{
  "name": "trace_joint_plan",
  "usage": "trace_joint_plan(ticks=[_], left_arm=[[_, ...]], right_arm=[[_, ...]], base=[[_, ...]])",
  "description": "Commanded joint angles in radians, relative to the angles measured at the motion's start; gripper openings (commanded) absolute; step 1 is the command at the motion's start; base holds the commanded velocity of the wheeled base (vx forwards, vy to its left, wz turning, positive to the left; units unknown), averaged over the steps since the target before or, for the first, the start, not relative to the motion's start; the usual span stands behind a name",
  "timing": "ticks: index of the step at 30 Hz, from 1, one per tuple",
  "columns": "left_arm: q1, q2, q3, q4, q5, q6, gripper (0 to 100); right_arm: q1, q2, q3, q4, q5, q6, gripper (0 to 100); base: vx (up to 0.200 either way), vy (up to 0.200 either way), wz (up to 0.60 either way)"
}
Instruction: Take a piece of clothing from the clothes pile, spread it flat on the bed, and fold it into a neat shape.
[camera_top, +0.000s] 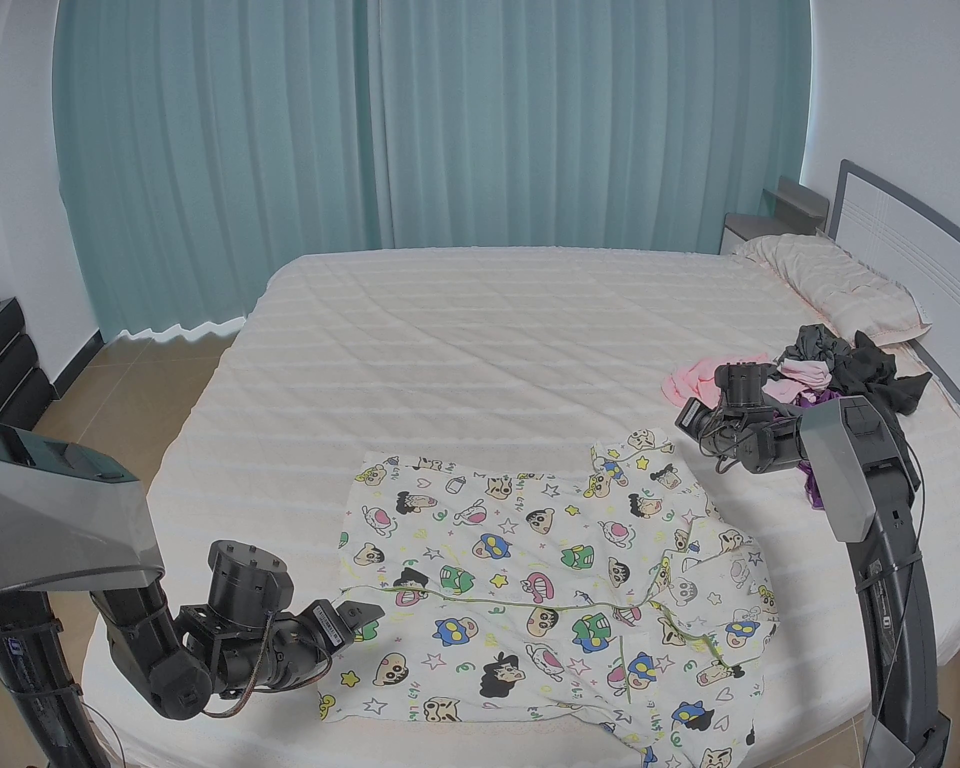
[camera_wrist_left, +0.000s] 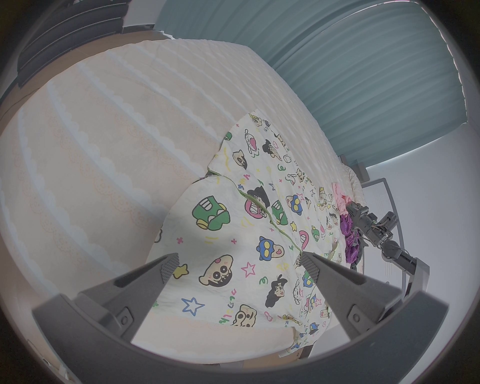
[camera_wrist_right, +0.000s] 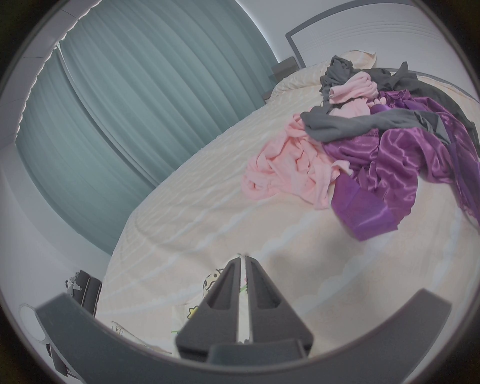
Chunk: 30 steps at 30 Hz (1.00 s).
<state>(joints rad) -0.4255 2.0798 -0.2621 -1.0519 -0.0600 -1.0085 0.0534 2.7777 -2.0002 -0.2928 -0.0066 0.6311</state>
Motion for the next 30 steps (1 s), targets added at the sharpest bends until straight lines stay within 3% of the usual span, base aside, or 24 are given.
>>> trace_joint_plan(ticks=[1, 5, 8, 9, 13, 14, 15, 16, 18, 23, 30], left_arm=[[0.001, 0.002, 0.000, 0.000, 0.000, -0.001, 100], [0.001, 0.000, 0.001, 0.000, 0.000, -0.001, 100], [0.001, -0.003, 0.004, 0.000, 0.000, -0.004, 100], [-0.001, -0.004, 0.004, 0.000, 0.000, -0.015, 100], [-0.006, -0.012, 0.011, 0.000, 0.000, -0.042, 100], [-0.009, -0.015, 0.024, -0.002, 0.002, -0.041, 100], [-0.009, -0.023, 0.040, -0.007, 0.000, -0.041, 100], [-0.009, -0.030, 0.050, -0.019, 0.000, -0.041, 100], [-0.010, -0.038, 0.072, -0.051, -0.001, -0.041, 100], [-0.052, -0.024, 0.156, -0.146, 0.005, -0.027, 100], [-0.058, -0.012, 0.176, -0.158, 0.002, 0.008, 100]], right_arm=[[-0.009, -0.016, 0.000, -0.006, -0.001, -0.001, 0], [-0.021, -0.102, 0.101, -0.008, 0.011, -0.001, 0], [-0.026, -0.222, 0.304, -0.054, 0.060, -0.031, 0], [-0.027, -0.251, 0.365, -0.083, 0.074, -0.047, 100], [-0.043, -0.346, 0.577, -0.229, 0.099, -0.094, 100], [-0.046, -0.408, 0.727, -0.316, 0.105, -0.122, 100], [-0.046, -0.412, 0.739, -0.322, 0.105, -0.123, 100], [-0.043, -0.483, 0.900, -0.405, 0.109, -0.157, 100], [-0.037, -0.546, 1.009, -0.457, 0.114, -0.157, 100], [-0.003, -0.747, 1.299, -0.517, 0.117, -0.159, 100], [0.054, -0.938, 1.578, -0.528, 0.102, -0.152, 100]], base=[[0.000, 0.000, 0.00], [0.000, 0.000, 0.00], [0.000, 0.000, 0.00], [0.000, 0.000, 0.00], [0.000, 0.000, 0.00], [0.000, 0.000, 0.00], [0.000, 0.000, 0.00], [0.000, 0.000, 0.00], [-0.100, 0.000, 0.00], [-0.200, 0.000, 0.00], [-0.200, 0.000, 0.00]])
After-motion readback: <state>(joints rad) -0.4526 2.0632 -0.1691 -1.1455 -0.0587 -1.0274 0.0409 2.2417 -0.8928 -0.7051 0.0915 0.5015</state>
